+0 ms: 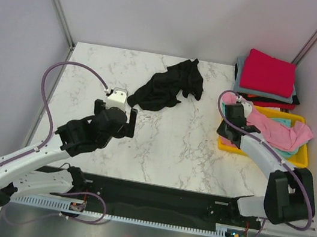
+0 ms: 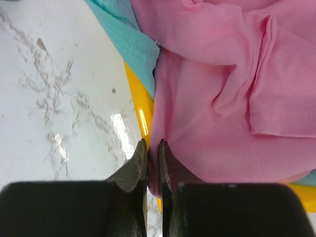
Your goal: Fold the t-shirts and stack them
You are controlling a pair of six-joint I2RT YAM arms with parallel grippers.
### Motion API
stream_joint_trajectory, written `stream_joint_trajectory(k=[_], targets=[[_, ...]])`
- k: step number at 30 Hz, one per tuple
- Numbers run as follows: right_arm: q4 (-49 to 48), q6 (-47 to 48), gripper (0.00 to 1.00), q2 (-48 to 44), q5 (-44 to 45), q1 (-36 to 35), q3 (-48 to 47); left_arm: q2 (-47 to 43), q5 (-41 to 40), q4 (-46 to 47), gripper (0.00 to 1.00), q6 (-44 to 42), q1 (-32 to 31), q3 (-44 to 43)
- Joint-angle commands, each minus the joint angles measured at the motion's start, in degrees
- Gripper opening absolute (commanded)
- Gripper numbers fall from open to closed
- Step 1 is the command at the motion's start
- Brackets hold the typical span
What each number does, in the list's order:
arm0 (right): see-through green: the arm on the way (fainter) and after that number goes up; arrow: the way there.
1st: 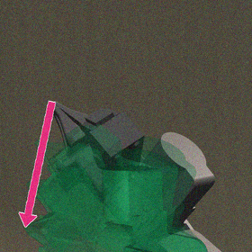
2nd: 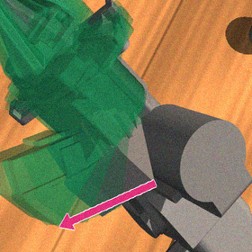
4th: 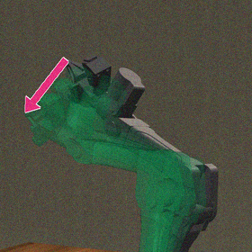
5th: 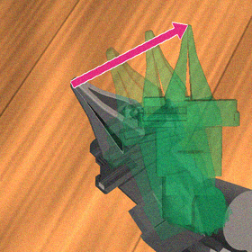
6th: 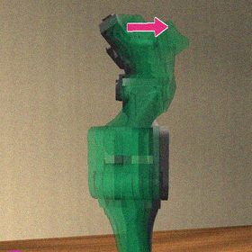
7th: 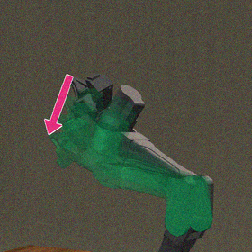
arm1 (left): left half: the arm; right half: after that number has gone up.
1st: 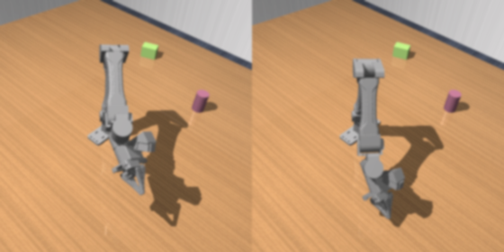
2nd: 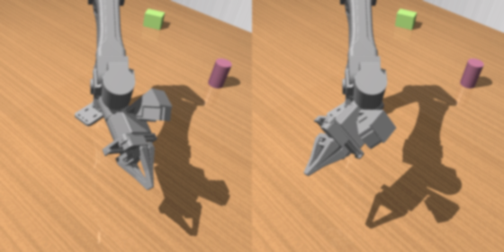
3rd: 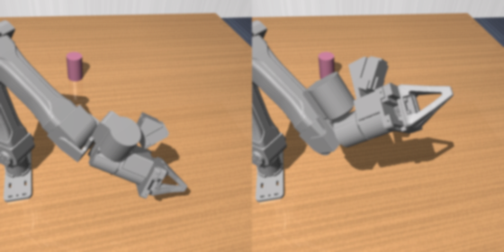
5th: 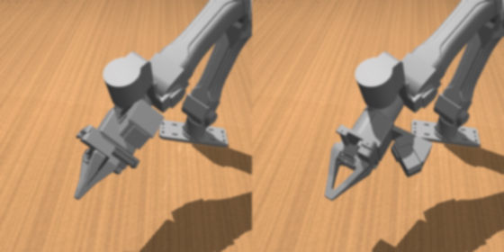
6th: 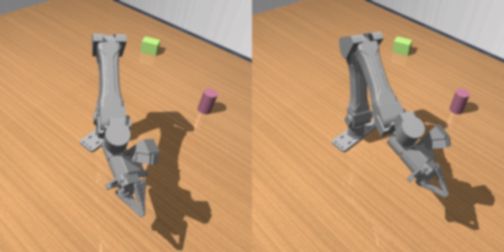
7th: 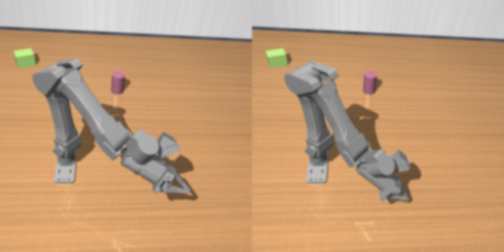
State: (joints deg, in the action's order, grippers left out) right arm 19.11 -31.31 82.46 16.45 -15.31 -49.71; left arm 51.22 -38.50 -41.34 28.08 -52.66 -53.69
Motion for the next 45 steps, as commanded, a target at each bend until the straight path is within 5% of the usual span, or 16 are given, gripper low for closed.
stream_joint_trajectory(k=[1, 10, 13, 16, 17, 18, 20, 27, 34, 38, 40, 45], targets=[[2.16, -4.38, 0.00, -5.54, -0.37, -0.95, 6.99, -0.86, -0.26, 3.46, 1.00, -1.36, 0.28, -2.21], [4.44, -2.17, 0.00, -13.45, 3.24, 6.08, 12.35, 1.86, 2.46, 3.81, 1.00, 0.14, 2.56, -2.38], [4.53, -3.93, 0.08, -20.47, 1.06, 9.06, 15.78, 4.23, 4.57, 4.34, 1.00, -0.30, 5.02, -3.79], [6.11, -8.14, 0.35, -25.39, -3.49, 11.79, 17.45, 6.25, 7.56, 5.92, 1.00, -1.00, 7.83, -5.19], [6.81, -9.28, 0.61, -26.55, -4.66, 13.01, 18.07, 6.69, 8.35, 6.88, 1.00, -1.18, 8.36, -5.46], [7.25, -11.47, 0.73, -27.69, -5.89, 13.29, 18.33, 7.83, 9.83, 7.41, 1.00, -1.35, 9.06, -6.07], [9.08, -12.19, 0.81, -30.85, -6.96, 13.47, 18.86, 9.07, 11.16, 7.77, 1.00, -1.36, 11.00, -6.86], [12.53, -8.77, 0.90, -39.39, -10.72, 13.38, 15.89, 17.40, 20.89, 10.84, 1.00, -1.62, 20.39, -10.46], [14.37, -3.59, 0.94, -30.88, -6.00, 3.11, 0.07, 35.76, 23.47, 16.38, 0.98, -3.82, 26.64, -17.93], [14.46, -1.30, 0.94, -23.67, -4.14, -6.46, -8.54, 45.97, 25.92, 19.00, 0.89, -1.36, 32.09, -21.28], [13.85, -0.68, 0.94, -20.51, -3.79, -9.02, -10.13, 50.72, 28.74, 20.16, 0.81, -0.83, 34.28, -21.98], [11.47, 0.20, 0.95, -17.51, -4.32, -9.91, -9.00, 57.05, 28.48, 19.63, 0.81, -1.36, 34.47, -23.22]])
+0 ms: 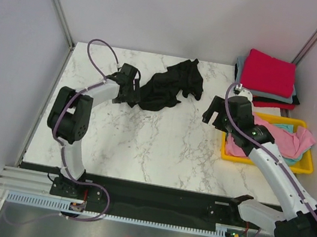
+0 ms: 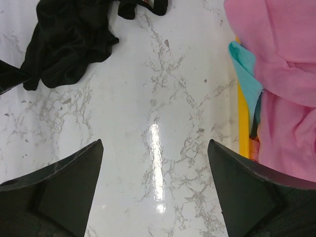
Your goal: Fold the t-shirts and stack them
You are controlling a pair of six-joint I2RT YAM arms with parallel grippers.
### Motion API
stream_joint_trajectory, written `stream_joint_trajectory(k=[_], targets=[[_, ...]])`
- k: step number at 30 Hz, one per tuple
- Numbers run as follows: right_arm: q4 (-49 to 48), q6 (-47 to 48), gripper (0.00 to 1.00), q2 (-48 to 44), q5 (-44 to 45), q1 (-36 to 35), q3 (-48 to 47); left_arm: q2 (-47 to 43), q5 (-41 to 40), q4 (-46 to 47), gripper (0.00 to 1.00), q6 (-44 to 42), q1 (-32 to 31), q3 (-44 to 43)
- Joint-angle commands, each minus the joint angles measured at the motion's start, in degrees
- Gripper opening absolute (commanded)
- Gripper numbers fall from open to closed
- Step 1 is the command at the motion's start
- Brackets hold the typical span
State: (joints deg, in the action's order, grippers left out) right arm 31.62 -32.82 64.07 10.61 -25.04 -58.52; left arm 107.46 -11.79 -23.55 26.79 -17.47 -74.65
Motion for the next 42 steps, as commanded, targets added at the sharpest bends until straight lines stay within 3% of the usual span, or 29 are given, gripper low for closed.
stream_joint_trajectory(k=[1, 6, 9, 10, 13, 17, 19, 23, 28, 31, 35, 38, 42], targets=[[-1.29, 1.97, 0.95, 1.49, 1.52, -0.19, 0.42, 1.87, 2.21, 2.10, 0.82, 0.02, -0.72, -1.99], [-3.58, 2.32, 0.95, 2.90, -0.06, -0.19, 2.27, 4.51, 4.06, 3.07, 0.79, -1.12, -0.37, -3.65], [-4.19, 2.32, 0.95, 4.04, -0.68, -0.19, 2.89, 6.70, 5.46, 2.64, 0.48, -2.00, -0.11, -6.11], [-4.28, 2.32, 0.95, 4.39, -0.85, -0.19, 3.24, 7.84, 5.90, 1.85, 0.29, -2.17, -0.02, -6.82], [-4.37, 2.50, 0.95, 4.48, -0.33, -0.19, 4.11, 8.38, 7.40, 0.35, 0.02, -2.70, 0.25, -8.75], [-3.93, 3.46, 0.96, 4.13, 1.69, -0.19, 3.77, 0.32, 7.83, -1.40, 0.02, -2.79, 0.34, -8.66], [-3.58, 4.25, 0.96, 3.34, 2.48, -0.10, 2.54, -8.20, 8.45, -3.60, 0.02, -3.32, 0.25, -10.85], [-3.32, 4.96, 0.97, 2.73, 2.57, -0.19, -0.27, -20.34, 6.88, -10.89, 0.02, -7.35, 0.25, -26.45], [-5.24, 4.34, 0.97, 3.25, 2.05, -0.19, -1.60, -29.39, 2.48, -16.78, 0.02, -9.47, 0.25, -35.30], [-6.47, 3.82, 0.96, 5.35, -1.02, -0.19, -2.03, -34.48, 1.69, -18.29, 0.02, -8.33, 0.25, -28.91], [-9.11, 4.34, 0.96, 8.17, -6.12, -0.62, -1.60, -40.90, 0.02, -17.41, 0.02, -5.70, 0.42, -9.70], [-10.34, 5.13, 0.97, 10.89, -8.85, -1.94, -1.60, -43.90, 0.71, -17.67, 0.02, -5.25, 1.04, -0.18], [-14.90, 5.57, 0.98, 17.20, -17.01, -3.96, -1.16, -48.81, 1.07, -19.25, 0.02, -4.20, 1.57, 7.93]])
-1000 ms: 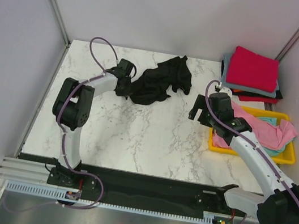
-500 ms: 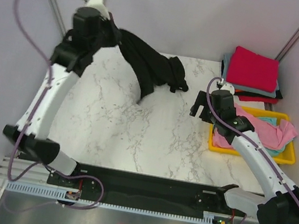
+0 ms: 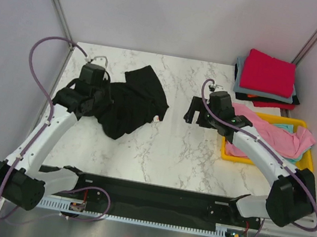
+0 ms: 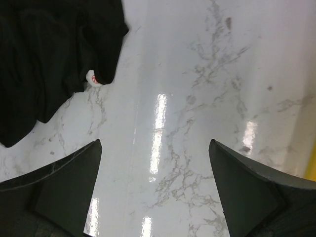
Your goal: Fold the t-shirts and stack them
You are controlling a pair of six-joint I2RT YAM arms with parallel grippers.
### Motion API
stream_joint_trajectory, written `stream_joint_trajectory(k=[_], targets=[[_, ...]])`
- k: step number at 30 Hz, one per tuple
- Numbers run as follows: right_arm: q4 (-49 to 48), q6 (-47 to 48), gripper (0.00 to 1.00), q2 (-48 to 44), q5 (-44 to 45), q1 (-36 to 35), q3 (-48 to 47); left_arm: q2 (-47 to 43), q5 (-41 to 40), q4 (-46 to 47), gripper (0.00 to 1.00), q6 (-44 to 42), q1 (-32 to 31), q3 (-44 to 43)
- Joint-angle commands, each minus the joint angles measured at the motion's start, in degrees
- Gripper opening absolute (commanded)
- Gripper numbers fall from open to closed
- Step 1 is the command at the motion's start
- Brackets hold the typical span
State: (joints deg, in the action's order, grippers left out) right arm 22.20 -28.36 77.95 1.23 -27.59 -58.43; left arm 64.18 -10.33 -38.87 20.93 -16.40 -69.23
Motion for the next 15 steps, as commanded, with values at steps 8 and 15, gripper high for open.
stream_joint_trajectory(k=[8, 15], targets=[[-10.69, 3.83, 0.96, 21.69, -17.14, -7.90, -16.85, -14.87, -0.31, -7.00, 0.02, 4.02, 0.50, 12.79], [2.22, 9.99, 0.93, 51.28, -9.34, -14.50, -50.16, -22.25, 3.38, -8.23, 0.03, 9.48, 0.50, 16.23]])
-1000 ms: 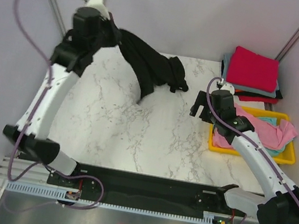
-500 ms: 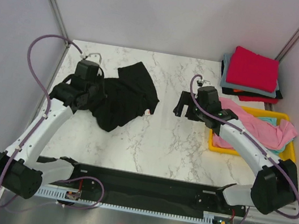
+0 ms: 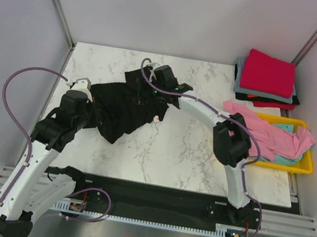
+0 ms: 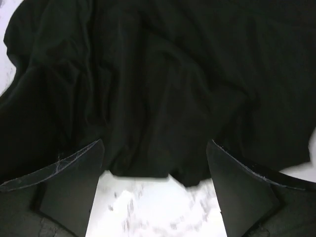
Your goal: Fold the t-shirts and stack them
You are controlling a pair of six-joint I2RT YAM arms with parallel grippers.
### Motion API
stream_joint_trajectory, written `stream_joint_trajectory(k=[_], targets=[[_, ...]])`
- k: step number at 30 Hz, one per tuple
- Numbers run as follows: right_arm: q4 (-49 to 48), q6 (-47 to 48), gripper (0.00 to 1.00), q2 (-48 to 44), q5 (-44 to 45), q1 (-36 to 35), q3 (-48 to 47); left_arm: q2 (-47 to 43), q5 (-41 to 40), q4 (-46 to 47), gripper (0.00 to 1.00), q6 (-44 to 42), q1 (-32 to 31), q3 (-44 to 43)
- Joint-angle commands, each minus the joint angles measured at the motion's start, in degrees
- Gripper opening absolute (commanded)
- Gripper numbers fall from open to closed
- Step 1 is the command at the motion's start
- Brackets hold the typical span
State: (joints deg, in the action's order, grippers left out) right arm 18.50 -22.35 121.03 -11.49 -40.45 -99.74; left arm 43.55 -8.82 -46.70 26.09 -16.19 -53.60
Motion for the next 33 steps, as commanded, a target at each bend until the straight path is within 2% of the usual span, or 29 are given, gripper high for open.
stream_joint_trajectory(k=[1, 3, 6, 8, 14, 17, 18, 19, 20, 21, 24, 26, 29, 33], targets=[[9.15, 4.15, 0.93, 10.86, 4.88, -2.09, -15.59, -2.24, 2.05, -1.20, 0.03, 4.58, 0.28, 0.61], [12.07, 5.29, 0.91, 17.36, 8.57, -2.53, -23.35, -3.29, 2.58, -2.25, 0.03, 4.94, 0.28, 0.78], [13.40, 5.65, 0.91, 20.91, 9.55, -2.45, -25.15, -4.00, 2.05, -3.57, 0.03, 4.33, 0.28, 1.40], [13.23, 5.39, 0.91, 20.65, 7.63, -2.18, -23.66, -4.44, 2.22, -3.93, 0.03, 4.41, 0.28, 1.31], [11.82, 2.40, 0.93, 15.29, 8.58, -1.13, -8.65, -3.56, 1.79, -3.75, 0.03, 4.50, 0.28, 0.61], [11.65, -2.60, 0.94, 7.33, 7.89, 1.50, 3.82, -3.03, 0.65, -3.66, 0.03, 3.45, 0.28, -0.80], [10.43, -4.27, 0.94, 4.68, 7.45, 2.38, 13.17, -2.77, 0.30, -3.58, 0.03, 3.18, 0.28, -1.06], [6.93, -6.72, 0.94, 1.78, 7.09, 3.87, 18.22, -2.59, -0.05, -3.49, 0.03, 2.92, 0.28, -1.59], [5.33, -7.87, 0.94, -4.34, 6.92, 4.32, 22.97, -2.42, -0.32, -3.49, 0.03, 2.57, 0.28, -1.59], [4.01, -8.76, 0.95, -7.53, 7.26, 4.76, 31.54, -2.07, -0.06, -3.23, 0.04, 2.39, 0.28, -1.77], [1.89, -12.80, 0.95, -21.86, 9.28, 3.45, 43.79, -0.49, 3.97, -2.35, 0.03, 1.78, 0.28, -1.15], [2.76, -14.47, 0.95, -30.63, 9.29, 2.66, 47.17, 0.48, 6.00, -2.26, 0.02, 1.51, 0.28, -0.80], [9.69, -13.69, 0.95, -37.77, 13.14, 0.81, 46.93, 0.48, 5.13, -2.08, 0.02, 0.90, 0.28, -0.45], [14.11, -10.53, 0.95, -41.31, 16.75, 0.54, 42.02, 0.22, 3.99, -1.47, 0.02, -0.51, 0.28, 0.16]])
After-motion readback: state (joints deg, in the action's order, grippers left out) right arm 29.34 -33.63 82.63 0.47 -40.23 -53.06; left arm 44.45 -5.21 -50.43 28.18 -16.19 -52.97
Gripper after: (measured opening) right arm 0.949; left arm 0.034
